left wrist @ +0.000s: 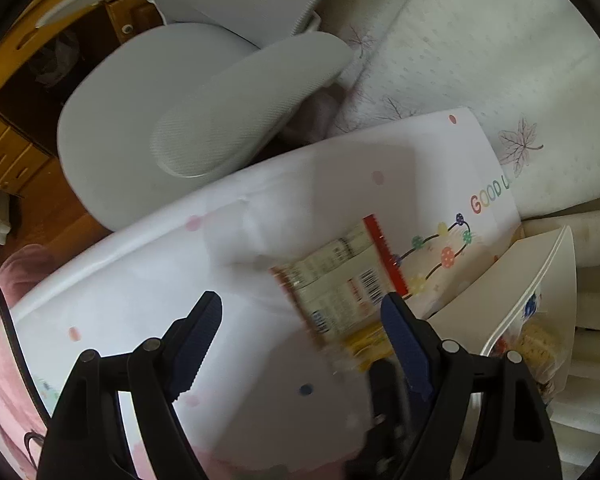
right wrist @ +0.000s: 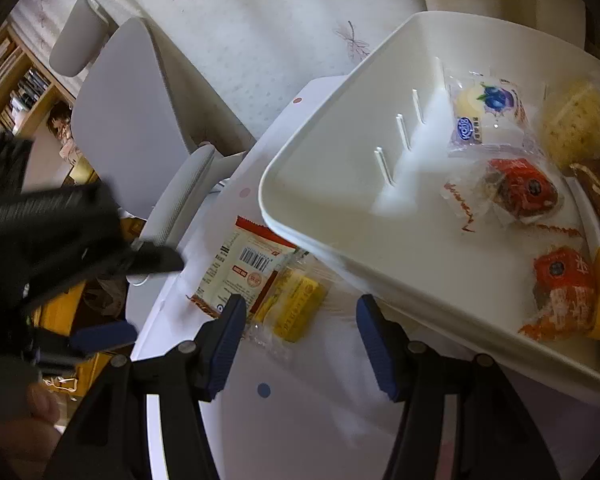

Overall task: Organize snacks
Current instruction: 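Grasp white wafer packet with left tool while right tool grasps yellow cake bar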

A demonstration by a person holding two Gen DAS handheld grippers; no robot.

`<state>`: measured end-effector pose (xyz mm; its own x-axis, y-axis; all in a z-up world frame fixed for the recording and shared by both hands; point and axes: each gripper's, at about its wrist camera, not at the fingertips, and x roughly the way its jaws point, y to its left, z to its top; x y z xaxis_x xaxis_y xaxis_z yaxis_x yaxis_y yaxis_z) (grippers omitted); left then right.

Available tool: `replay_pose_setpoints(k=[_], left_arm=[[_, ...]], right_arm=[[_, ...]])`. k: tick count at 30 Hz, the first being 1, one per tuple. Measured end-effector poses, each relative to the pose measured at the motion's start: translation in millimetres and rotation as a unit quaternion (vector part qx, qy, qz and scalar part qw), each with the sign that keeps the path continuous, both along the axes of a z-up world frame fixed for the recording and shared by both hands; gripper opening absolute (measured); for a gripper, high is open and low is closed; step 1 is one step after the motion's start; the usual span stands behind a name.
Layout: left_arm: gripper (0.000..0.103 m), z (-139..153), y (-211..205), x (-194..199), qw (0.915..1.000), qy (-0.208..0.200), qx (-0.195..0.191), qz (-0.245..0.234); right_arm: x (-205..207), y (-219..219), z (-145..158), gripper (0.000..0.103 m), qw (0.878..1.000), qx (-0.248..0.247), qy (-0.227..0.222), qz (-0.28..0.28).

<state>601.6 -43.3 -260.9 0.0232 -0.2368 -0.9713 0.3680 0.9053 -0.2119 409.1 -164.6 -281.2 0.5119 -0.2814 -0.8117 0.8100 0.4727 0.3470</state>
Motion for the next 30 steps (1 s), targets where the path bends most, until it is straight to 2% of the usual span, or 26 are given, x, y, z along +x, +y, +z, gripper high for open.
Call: replay_pose_setpoints(k=[13, 17, 21, 23, 26, 30], left_arm=[[0.081, -33, -22, 11, 0.9990, 0.041, 0.015, -0.005], [0.081, -41, -24, 14, 0.9986, 0.044, 0.029, -0.011], [0.083, -49, -27, 19, 0.9981, 0.055, 0.024, -0.014], [0.084, -49, -32, 19, 0.9981, 0.051, 0.022, -0.026], [0.085, -50, -41, 17, 0.9972, 0.039, 0.040, -0.049], [0.087, -52, -46, 16, 0.9964, 0.036, 0.052, -0.056]], right_arm=[[7, -3, -11, 0.057, 1.000, 0.009, 0.022, 0.008], [11, 0, -13, 0.057, 0.999, -0.004, 0.034, 0.014], [16, -2, -13, 0.057, 0.998, -0.022, 0.046, 0.025], [20, -2, -14, 0.057, 0.997, -0.033, 0.053, 0.037], [23, -3, -15, 0.057, 0.996, -0.043, 0.060, 0.050], [32, -6, -16, 0.055, 0.993, -0.058, 0.065, 0.078]])
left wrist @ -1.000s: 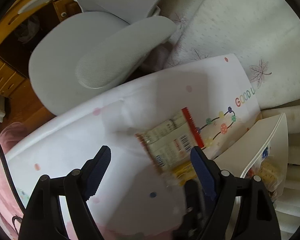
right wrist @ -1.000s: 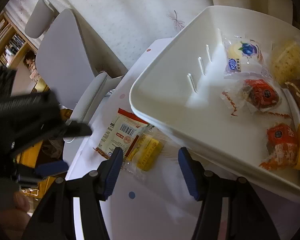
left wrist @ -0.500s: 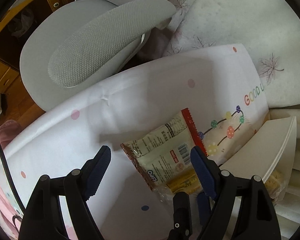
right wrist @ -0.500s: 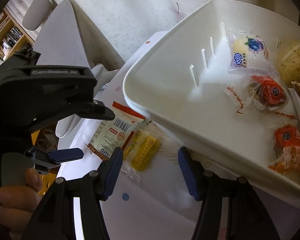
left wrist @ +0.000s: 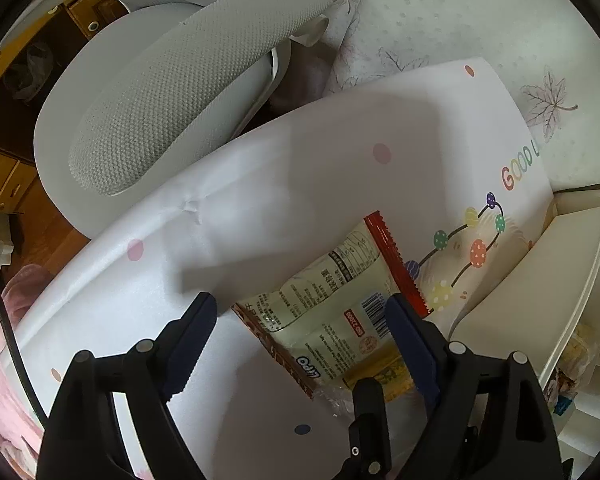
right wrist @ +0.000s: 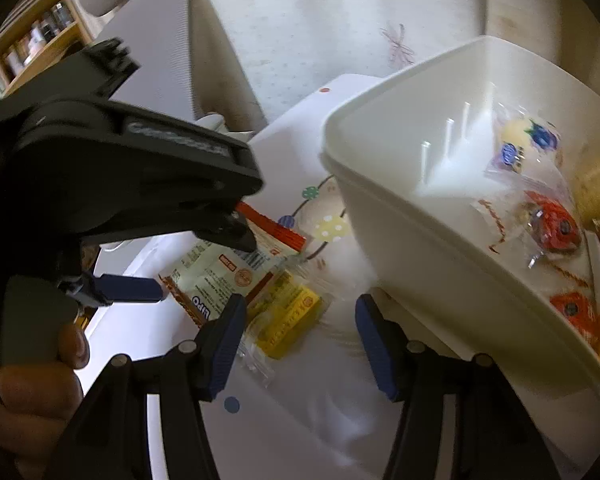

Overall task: Organize snacks
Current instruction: 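Grasp white wafer packet with left tool while right tool grasps yellow cake bar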

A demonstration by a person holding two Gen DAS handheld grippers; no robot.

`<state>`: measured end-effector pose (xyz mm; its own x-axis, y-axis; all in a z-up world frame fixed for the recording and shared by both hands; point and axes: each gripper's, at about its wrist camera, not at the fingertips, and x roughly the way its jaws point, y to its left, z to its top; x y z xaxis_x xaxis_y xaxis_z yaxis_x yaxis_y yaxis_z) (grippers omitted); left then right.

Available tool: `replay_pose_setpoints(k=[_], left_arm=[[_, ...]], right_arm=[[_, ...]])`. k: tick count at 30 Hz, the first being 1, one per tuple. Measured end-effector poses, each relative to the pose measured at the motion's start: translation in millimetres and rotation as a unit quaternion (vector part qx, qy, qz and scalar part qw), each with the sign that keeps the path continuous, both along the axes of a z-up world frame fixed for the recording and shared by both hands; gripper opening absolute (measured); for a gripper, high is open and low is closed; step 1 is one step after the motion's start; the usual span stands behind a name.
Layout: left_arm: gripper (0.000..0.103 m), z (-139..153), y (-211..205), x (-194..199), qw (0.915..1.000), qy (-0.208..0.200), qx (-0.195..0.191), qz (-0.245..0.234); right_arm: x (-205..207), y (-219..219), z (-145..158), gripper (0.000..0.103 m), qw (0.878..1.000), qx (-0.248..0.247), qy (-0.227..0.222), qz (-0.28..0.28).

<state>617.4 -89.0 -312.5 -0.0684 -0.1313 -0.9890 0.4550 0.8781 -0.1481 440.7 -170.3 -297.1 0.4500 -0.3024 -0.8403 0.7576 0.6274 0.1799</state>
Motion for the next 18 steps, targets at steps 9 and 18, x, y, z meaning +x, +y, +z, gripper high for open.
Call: replay_pose_setpoints(k=[9, 18], left_arm=[[0.093, -6, -17, -4, 0.9988, -0.011, 0.047, -0.006], [0.093, -7, -19, -11, 0.9976, -0.031, 0.062, -0.007]], right_arm=[[0, -8, -1, 0.038, 0.995, 0.022, -0.024, 0.091], [-14, -8, 4, 0.019, 0.991, 0.026, -0.028, 0.127]])
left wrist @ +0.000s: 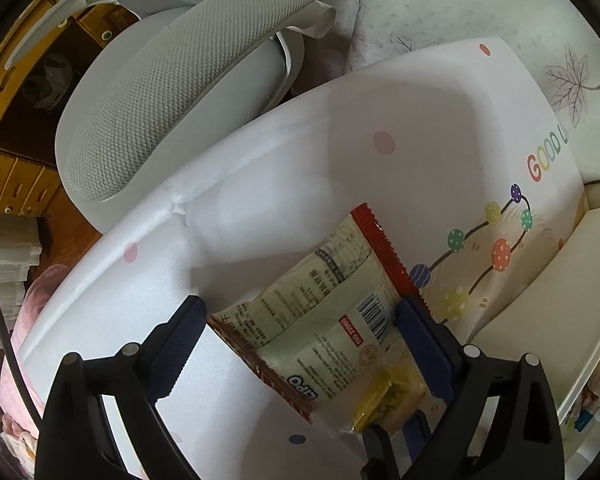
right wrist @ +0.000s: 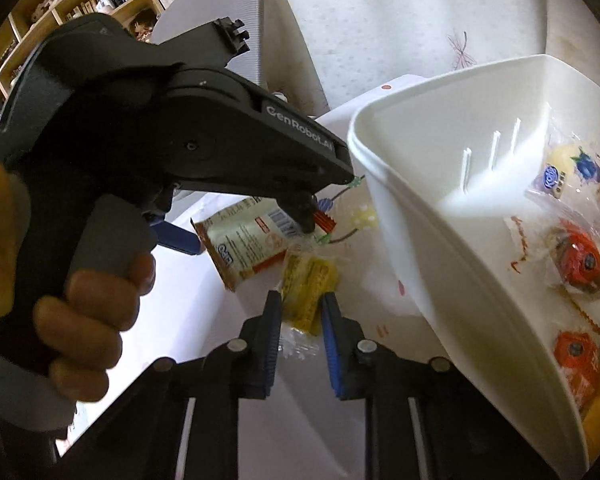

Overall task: Organize snacks
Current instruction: 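Grasp white wafer packet with left tool while right tool grasps yellow cake bar, then carry the yellow cake bar with right tool into the tray and release it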

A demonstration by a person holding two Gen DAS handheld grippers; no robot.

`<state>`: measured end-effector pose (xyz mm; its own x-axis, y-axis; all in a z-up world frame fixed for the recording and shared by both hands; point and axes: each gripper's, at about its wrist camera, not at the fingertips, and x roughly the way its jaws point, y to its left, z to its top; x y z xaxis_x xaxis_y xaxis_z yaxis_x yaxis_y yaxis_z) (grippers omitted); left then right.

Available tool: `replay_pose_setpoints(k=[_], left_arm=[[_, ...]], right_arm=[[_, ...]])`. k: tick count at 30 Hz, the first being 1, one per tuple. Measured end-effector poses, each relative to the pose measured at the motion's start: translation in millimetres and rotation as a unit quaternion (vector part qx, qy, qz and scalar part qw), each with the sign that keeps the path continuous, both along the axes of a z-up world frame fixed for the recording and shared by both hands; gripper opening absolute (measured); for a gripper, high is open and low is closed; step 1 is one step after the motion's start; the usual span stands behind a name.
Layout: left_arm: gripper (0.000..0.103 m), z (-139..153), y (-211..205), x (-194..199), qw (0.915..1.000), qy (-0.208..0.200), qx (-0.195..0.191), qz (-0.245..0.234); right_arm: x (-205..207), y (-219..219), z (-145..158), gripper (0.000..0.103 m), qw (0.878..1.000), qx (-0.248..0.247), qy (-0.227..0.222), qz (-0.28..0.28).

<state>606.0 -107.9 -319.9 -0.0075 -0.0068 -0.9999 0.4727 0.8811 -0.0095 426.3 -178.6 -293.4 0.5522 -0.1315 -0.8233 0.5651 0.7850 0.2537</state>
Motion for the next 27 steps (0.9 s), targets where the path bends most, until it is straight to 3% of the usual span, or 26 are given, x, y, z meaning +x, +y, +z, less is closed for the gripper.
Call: replay_pose_setpoints(k=[1, 6, 17, 18, 19, 20, 24, 27], left_arm=[[0.091, 2, 0, 0, 1.0000, -0.004, -0.002, -0.001], [0.057, 14, 8, 0, 0.9996, -0.023, -0.012, 0.012], [0.049, 17, 46, -20, 0.9980, -0.011, -0.023, 0.058], [0.046, 18, 50, -22, 0.9978, -0.011, -0.026, 0.061], [0.030, 20, 55, -25, 0.9973, -0.008, -0.031, 0.066], [0.028, 21, 61, -28, 0.9965, 0.000, -0.039, 0.074], [0.016, 30, 81, -46, 0.9955, 0.000, -0.040, 0.086], [0.015, 41, 103, -66, 0.9944, -0.008, -0.043, 0.096]], right_arm=[[0, -1, 0, 0.018, 1.000, 0.002, 0.000, 0.000], [-4, -7, 2, 0.017, 1.000, 0.014, 0.005, 0.006], [-20, -16, 12, 0.015, 0.999, 0.030, 0.027, 0.015], [-23, -17, 13, 0.014, 0.999, 0.032, 0.029, 0.015], [-23, -20, 15, 0.004, 0.999, 0.034, 0.029, 0.016], [-26, -20, 18, 0.000, 0.999, 0.033, 0.029, 0.018], [-32, -21, 6, 0.000, 0.997, 0.056, 0.044, 0.015], [-42, -23, 4, 0.000, 0.997, 0.071, 0.044, 0.005]])
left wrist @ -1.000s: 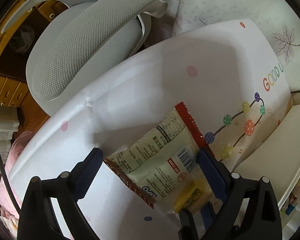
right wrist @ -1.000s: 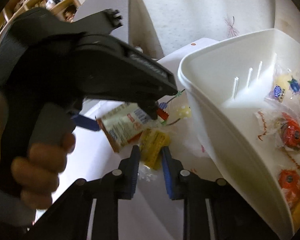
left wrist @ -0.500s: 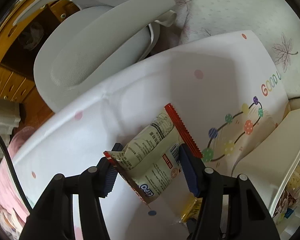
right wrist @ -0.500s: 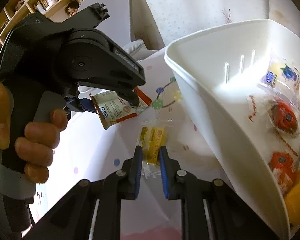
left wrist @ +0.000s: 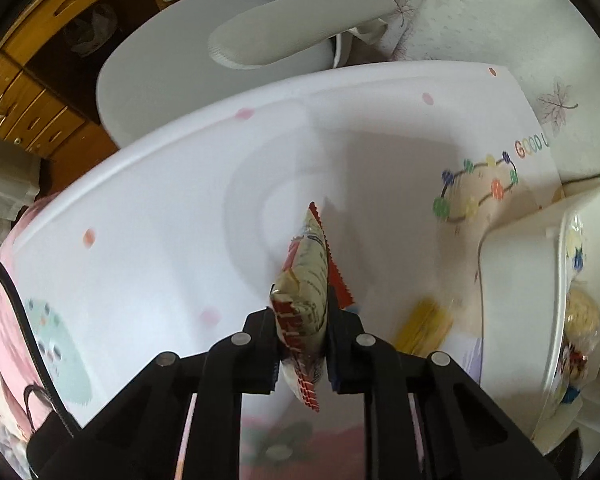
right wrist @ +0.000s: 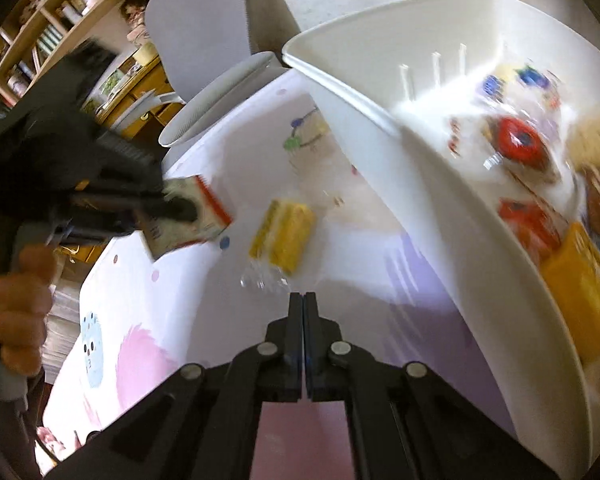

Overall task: Organize snacks
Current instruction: 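Carry the yellow cake bar with right tool into the tray and release it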

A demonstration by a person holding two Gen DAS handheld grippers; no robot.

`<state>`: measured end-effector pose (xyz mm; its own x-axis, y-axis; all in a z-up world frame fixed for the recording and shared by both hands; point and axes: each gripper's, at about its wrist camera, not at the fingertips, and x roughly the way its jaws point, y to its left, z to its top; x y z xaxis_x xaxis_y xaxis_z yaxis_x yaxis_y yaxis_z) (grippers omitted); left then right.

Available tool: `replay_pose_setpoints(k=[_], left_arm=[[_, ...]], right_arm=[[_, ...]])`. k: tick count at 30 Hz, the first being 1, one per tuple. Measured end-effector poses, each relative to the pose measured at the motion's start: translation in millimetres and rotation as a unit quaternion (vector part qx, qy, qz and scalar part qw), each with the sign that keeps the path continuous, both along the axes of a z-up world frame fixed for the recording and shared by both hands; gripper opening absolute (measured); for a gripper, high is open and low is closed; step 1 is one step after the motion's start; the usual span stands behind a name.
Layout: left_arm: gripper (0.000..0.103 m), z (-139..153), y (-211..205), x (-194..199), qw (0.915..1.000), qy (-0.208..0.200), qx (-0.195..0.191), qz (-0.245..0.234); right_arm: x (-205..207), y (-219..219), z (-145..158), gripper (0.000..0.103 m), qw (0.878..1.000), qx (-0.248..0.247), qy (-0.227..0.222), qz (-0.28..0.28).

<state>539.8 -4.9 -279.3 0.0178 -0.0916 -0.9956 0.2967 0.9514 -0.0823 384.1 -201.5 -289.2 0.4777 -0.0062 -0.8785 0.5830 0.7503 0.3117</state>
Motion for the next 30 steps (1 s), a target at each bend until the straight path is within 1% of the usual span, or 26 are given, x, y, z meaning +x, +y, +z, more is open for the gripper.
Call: replay_pose_setpoints(k=[6, 10, 11, 12, 14, 15, 17, 20, 23, 25, 27, 30], left_arm=[[0.013, 22, 44, -35, 0.9992, -0.018, -0.022, 0.029], [0.013, 40, 68, -60, 0.9984, -0.044, -0.016, 0.033], [0.013, 44, 75, -64, 0.9981, -0.045, -0.021, 0.037], [0.013, 46, 78, -66, 0.9979, -0.044, -0.026, 0.040], [0.013, 53, 89, -73, 0.9973, -0.045, -0.036, 0.044], [0.013, 56, 92, -78, 0.9971, -0.047, -0.038, 0.046], [0.013, 61, 98, -85, 0.9968, -0.049, -0.041, 0.048], [0.013, 66, 109, -94, 0.9963, -0.050, -0.046, 0.052], [0.013, 74, 119, -101, 0.9960, -0.055, -0.046, 0.055], [0.013, 81, 127, -105, 0.9956, -0.060, -0.046, 0.055], [0.013, 89, 136, -110, 0.9953, -0.066, -0.043, 0.057], [0.013, 100, 147, -115, 0.9947, -0.072, -0.041, 0.061]], right_arm=[[-15, 6, 8, 0.001, 1.000, 0.012, -0.026, -0.009], [-20, 0, 19, 0.002, 0.999, 0.015, -0.038, -0.015], [-17, -3, 19, 0.005, 0.999, 0.015, -0.039, -0.016], [-11, 6, 17, 0.008, 0.999, 0.014, -0.040, -0.017], [-6, 9, 14, 0.035, 0.999, 0.017, -0.035, -0.019], [-2, 9, 12, 0.038, 0.999, 0.023, -0.032, -0.019], [4, 10, 12, 0.040, 0.999, 0.025, -0.026, -0.018], [14, 15, 11, 0.041, 1.000, -0.002, -0.010, -0.009], [26, 22, 6, 0.042, 0.999, -0.032, 0.016, 0.009], [36, 27, 5, 0.042, 0.997, -0.060, 0.039, 0.017], [43, 31, 4, 0.042, 0.995, -0.082, 0.050, 0.028], [54, 36, 2, 0.042, 0.989, -0.113, 0.080, 0.043]])
